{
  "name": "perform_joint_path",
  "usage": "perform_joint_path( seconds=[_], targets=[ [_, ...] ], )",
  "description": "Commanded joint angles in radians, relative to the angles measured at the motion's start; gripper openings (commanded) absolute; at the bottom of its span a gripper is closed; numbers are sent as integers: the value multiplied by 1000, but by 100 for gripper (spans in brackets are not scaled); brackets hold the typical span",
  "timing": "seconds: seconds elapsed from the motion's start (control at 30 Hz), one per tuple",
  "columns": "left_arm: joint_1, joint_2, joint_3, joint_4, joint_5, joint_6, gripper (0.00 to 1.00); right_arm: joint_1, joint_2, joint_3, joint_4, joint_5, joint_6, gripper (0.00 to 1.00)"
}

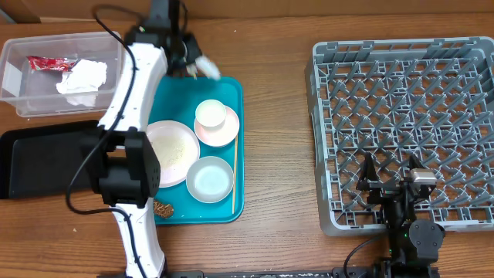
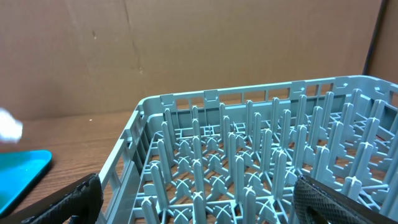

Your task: Sort waste into correct bins and load items into the dishwasher

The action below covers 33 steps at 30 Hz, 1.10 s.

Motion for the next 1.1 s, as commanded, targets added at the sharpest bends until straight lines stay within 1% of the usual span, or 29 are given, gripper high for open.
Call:
perform_joint_path(
  seconds=[0.0, 0.1, 0.23, 0.4, 0.53, 0.57, 0.6, 0.63, 0.67, 0.7, 0.73, 0.77, 0.9, 1.0, 1.07],
  targets=[
    [62, -4, 111, -17, -66, 1, 4, -2, -10, -11, 6, 10, 0, 100],
    [118, -4, 164, -20, -114, 1, 4, -2, -10, -11, 6, 10, 0, 100],
    [194, -3, 171, -9, -130, 0, 4, -2, -10, -11, 6, 10, 0, 100],
    [297, -1, 147, 10, -205, -34, 4, -2, -10, -11, 6, 10, 0, 100],
    [357, 0, 94, 64, -204, -33, 9, -2, -10, -11, 6, 10, 0, 100],
    [370, 1, 79, 72, -204, -33, 17, -2, -10, -11, 6, 10, 0, 100],
    [378, 1, 67, 74, -204, -33, 37, -2, -10, -11, 6, 10, 0, 100],
    [386, 1, 55, 76, -204, -33, 51, -2, -10, -11, 6, 10, 0, 100],
    [391, 1, 45, 77, -204, -33, 52, -2, -10, -11, 6, 10, 0, 100],
    [395, 1, 38, 76, -204, -33, 59, -2, -10, -11, 6, 10, 0, 100],
    [398, 1, 33, 75, -205, -32, 77, -2, -10, -11, 6, 10, 0, 100],
    [400, 1, 31, 69, -204, -32, 100, -2, -10, -11, 6, 10, 0, 100],
    [402, 0, 31, 17, -188, -32, 100, -2, -10, -11, 6, 10, 0, 100],
    [402, -17, 37, -93, -96, -38, 100, -2, -10, -11, 6, 10, 0, 100],
    [402, -40, 37, -128, -13, -48, 100, -2, -10, -11, 6, 10, 0, 100]
  ],
)
